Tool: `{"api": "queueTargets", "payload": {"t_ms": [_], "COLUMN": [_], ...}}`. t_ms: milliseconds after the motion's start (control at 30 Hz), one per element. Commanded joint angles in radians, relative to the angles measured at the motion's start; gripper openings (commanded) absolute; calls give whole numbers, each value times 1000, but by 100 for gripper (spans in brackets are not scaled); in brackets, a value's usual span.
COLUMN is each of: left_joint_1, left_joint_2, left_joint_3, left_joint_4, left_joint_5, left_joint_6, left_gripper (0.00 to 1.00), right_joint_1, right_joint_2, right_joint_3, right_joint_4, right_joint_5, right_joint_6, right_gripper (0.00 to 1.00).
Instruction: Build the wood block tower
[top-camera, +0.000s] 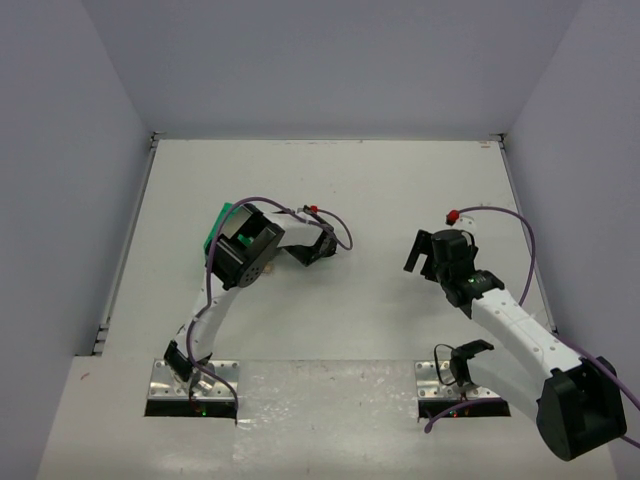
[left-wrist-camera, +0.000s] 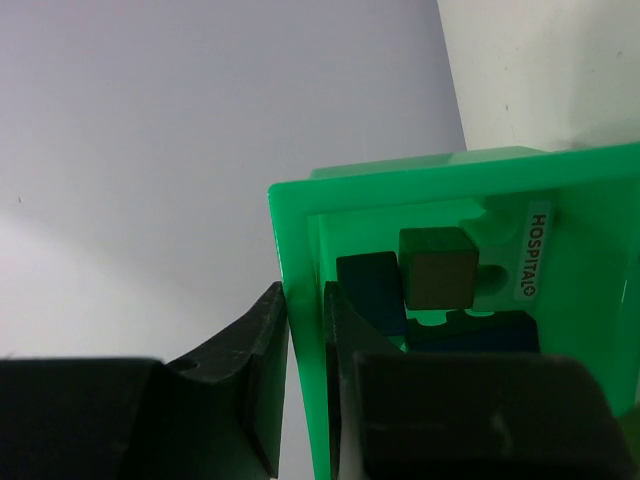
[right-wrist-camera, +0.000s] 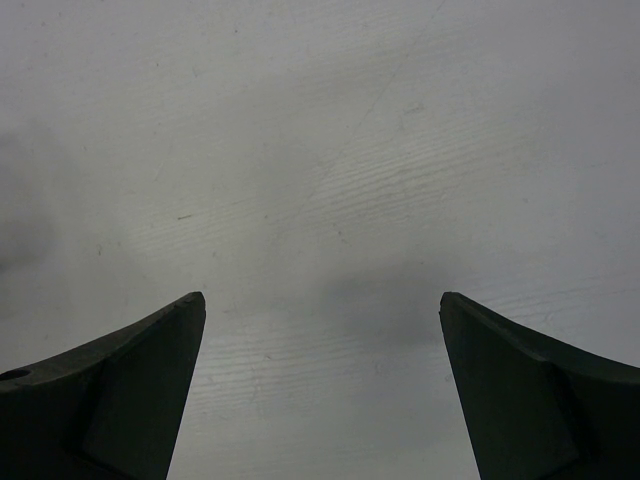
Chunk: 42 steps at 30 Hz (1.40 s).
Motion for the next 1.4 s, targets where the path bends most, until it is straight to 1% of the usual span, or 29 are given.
{"api": "queueTargets", "payload": {"t_ms": [0,733,1033,1167,1367], "left_joint_1": [-10,-29,-27,-27,-27], "left_joint_2": [7,19,-9,-53,-172], "left_joint_3": [-27,-30,-16,-9,-2], "left_joint_4": [9,10,10,-5,-65], "left_joint_5": [-119,-118,-119,-120,-120], "left_joint_6": [79,83,69,11,-131], "left_gripper": [0,0,0,0,0], "right_joint_1": [1,1,1,1,1], "right_joint_2": [-6,-37,-37,-31,-34], "right_joint_3": [42,31,33,36,44], "right_joint_4": [6,3,0,2,-8], "right_joint_5": [-1,-16,-24,-26,-27], "right_joint_6": [-6,-4,-3,-4,-4], "right_gripper": [99,99,99,99,99]}}
